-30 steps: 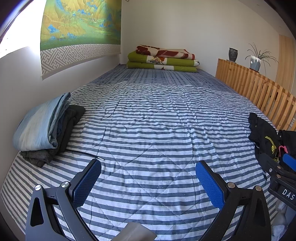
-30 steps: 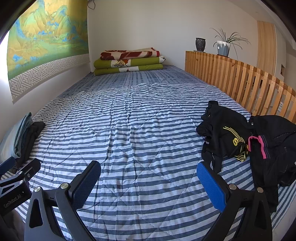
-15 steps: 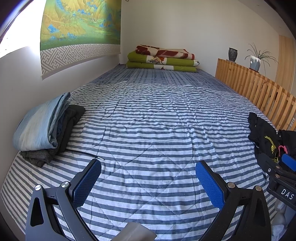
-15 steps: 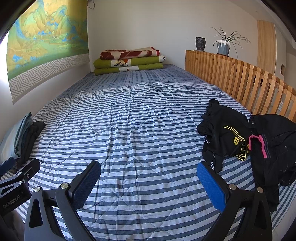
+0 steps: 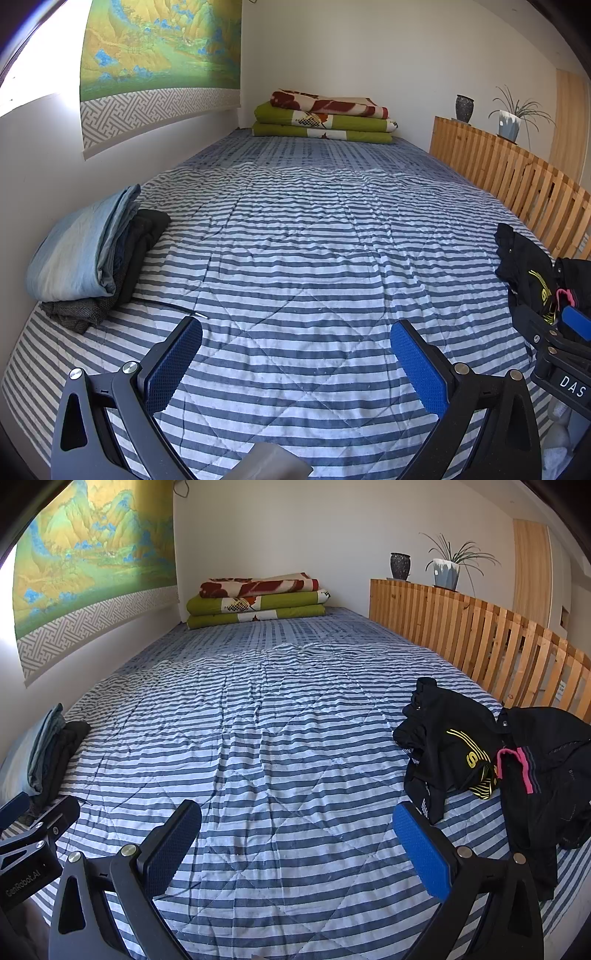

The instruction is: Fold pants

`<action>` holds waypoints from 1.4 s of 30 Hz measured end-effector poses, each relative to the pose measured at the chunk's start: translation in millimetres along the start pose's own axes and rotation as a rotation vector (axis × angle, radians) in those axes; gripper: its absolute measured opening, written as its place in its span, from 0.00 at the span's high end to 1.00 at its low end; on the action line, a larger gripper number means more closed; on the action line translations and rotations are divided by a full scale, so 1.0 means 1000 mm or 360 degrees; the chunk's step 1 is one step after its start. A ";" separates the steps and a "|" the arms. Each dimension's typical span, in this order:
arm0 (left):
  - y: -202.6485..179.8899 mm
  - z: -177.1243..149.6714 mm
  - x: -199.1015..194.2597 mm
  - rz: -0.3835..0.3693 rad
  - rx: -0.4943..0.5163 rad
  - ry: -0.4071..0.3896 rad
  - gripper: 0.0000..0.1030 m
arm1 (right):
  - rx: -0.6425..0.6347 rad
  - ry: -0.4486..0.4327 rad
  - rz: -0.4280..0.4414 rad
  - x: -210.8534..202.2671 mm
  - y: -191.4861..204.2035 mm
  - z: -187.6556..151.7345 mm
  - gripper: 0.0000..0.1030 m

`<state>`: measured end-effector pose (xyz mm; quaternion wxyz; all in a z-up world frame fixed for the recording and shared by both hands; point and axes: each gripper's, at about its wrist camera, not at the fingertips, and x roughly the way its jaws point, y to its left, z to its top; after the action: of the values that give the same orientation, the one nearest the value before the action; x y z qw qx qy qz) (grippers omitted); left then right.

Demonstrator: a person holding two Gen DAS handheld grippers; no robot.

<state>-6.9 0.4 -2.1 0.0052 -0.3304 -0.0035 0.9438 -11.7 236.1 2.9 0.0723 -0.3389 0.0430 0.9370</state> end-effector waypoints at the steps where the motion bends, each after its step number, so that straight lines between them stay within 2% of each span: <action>1: 0.000 0.000 0.000 0.0001 0.0001 0.0001 0.00 | 0.0000 0.0000 0.0000 0.000 0.000 0.000 0.01; 42: -0.001 0.000 -0.001 -0.0016 0.0020 -0.0004 0.00 | 0.0008 0.0013 0.0001 0.002 -0.001 0.000 0.01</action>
<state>-5.9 1.1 -1.7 0.0121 -0.3292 0.0008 0.9442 -12.8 236.9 1.8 0.0727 -0.3425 0.0457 0.9356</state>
